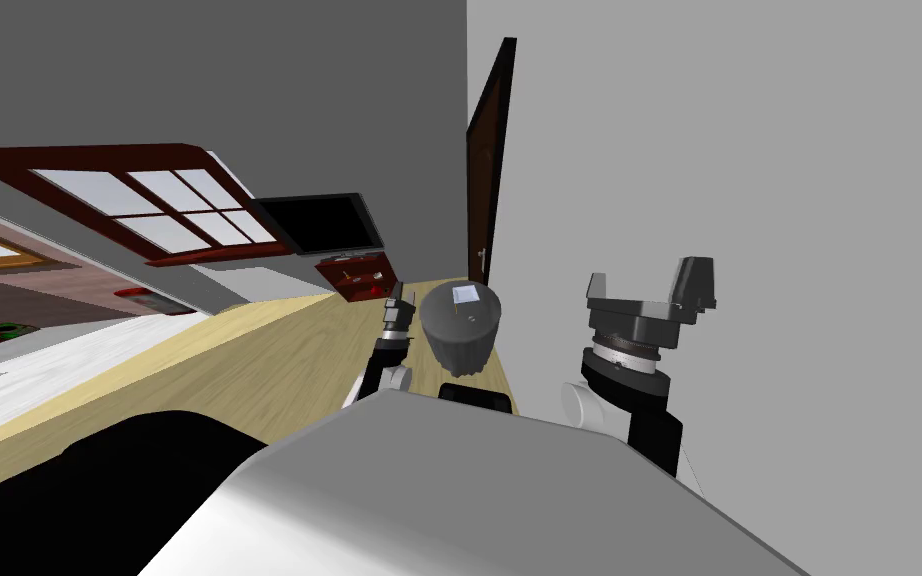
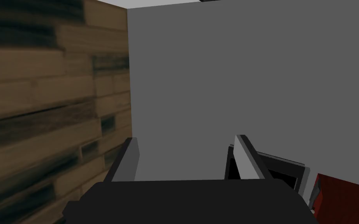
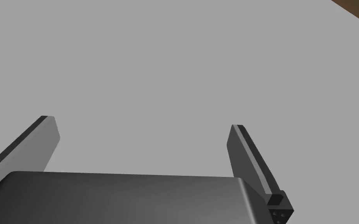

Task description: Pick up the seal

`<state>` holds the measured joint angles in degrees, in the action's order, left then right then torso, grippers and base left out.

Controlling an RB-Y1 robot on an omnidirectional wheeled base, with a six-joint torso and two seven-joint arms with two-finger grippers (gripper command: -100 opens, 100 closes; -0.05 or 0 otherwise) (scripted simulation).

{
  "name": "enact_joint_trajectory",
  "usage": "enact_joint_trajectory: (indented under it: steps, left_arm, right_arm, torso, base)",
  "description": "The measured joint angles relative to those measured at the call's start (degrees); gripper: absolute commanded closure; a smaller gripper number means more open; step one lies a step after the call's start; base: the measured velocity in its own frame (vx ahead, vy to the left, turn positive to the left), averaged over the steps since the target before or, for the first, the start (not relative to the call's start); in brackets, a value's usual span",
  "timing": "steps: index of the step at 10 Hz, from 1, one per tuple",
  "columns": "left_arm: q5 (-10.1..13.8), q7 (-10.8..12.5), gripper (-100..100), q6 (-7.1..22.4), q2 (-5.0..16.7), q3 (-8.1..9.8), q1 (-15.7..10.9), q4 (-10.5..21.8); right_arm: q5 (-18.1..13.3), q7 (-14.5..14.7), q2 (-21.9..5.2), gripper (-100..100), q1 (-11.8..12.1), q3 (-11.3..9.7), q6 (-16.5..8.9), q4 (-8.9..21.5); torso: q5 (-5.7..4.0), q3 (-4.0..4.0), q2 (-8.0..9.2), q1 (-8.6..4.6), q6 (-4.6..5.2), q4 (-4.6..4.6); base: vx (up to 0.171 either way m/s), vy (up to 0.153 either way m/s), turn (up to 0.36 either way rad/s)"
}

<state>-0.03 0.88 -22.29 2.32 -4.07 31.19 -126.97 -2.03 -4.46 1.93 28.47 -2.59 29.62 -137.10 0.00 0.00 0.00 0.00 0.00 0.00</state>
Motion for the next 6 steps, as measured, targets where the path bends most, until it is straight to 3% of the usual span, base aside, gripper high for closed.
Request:
enact_joint_trajectory:
  steps: [3,6]
  left_arm:
    - [0.0,0.8,-100,1.3,2.8,-0.39,-3.0,3.4]
    - [-0.2,1.6,-100,4.3,4.6,-1.23,-7.8,7.8]
  right_arm:
    - [0.0,0.0,0.0,0,0.0,0.0,0.0,0.0]
    - [0.0,0.0,0.0,0,0.0,0.0,0.0,0.0]
  torso:
    - [0.02,0.11,0.20,0.07,0.01,0.04]
    - [0.02,0.14,0.24,0.07,0.01,0.05]
  base:
    - [-0.057,0.016,-0.047]
    - [-0.068,0.014,-0.067]
